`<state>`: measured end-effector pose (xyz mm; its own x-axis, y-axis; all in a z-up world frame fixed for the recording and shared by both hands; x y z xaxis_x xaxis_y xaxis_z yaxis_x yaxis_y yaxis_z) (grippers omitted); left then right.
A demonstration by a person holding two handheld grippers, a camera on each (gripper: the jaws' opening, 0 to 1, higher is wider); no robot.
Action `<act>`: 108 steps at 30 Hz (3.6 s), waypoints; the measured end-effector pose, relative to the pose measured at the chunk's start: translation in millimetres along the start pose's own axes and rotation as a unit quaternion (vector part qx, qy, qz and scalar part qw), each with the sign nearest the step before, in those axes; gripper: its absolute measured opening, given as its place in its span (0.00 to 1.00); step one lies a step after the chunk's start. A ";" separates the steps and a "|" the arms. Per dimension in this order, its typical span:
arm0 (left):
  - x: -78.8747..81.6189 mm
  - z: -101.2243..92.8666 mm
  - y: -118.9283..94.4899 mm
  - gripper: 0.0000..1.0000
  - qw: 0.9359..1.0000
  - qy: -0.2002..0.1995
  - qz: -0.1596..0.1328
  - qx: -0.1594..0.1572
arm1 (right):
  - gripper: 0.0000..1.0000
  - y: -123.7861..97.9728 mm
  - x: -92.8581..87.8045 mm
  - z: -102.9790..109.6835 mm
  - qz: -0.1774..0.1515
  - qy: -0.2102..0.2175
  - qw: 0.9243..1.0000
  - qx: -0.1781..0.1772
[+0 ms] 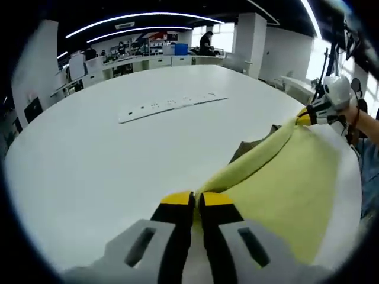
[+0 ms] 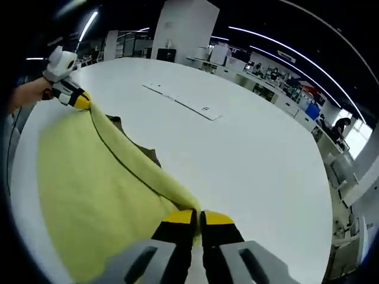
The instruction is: Fold the garment on the visible template until the final outline fits inside the template.
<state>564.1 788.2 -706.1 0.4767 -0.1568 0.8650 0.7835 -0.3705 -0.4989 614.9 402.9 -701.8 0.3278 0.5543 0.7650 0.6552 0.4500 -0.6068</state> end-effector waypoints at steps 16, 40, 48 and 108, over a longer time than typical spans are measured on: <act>-3.3 1.0 -21.3 0.20 0.998 0.067 -0.009 -0.017 | 0.19 -12.4 4.1 6.6 0.005 -0.057 0.998 0.016; 0.8 21.0 11.2 0.18 0.997 0.047 -0.025 0.055 | 0.14 10.5 -3.7 -15.2 -0.019 0.010 0.998 -0.053; 1.7 22.4 1.9 0.21 0.996 -0.010 -0.036 0.078 | 0.17 6.1 -4.5 -20.5 -0.038 0.121 0.990 -0.060; -66.7 -57.8 -128.4 0.28 0.997 -0.038 0.018 -0.062 | 0.27 -130.0 -72.1 68.7 0.015 0.097 0.988 0.118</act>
<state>408.7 793.3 -696.7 0.5364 -0.1043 0.8375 0.7123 -0.4763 -0.5155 459.4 352.5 -692.9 0.4839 0.4347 0.7595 0.4741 0.5993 -0.6450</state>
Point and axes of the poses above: the point that each gripper's makers call its tool centre point, and the gripper's own axes: y roughly forward along the fingers, z roughly to its left, x roughly out of its top, the point moved 9 cm from there along -y, roughly backward along the fingers, and after that the axes turned 9 degrees about -z, right-handed, at the moved point
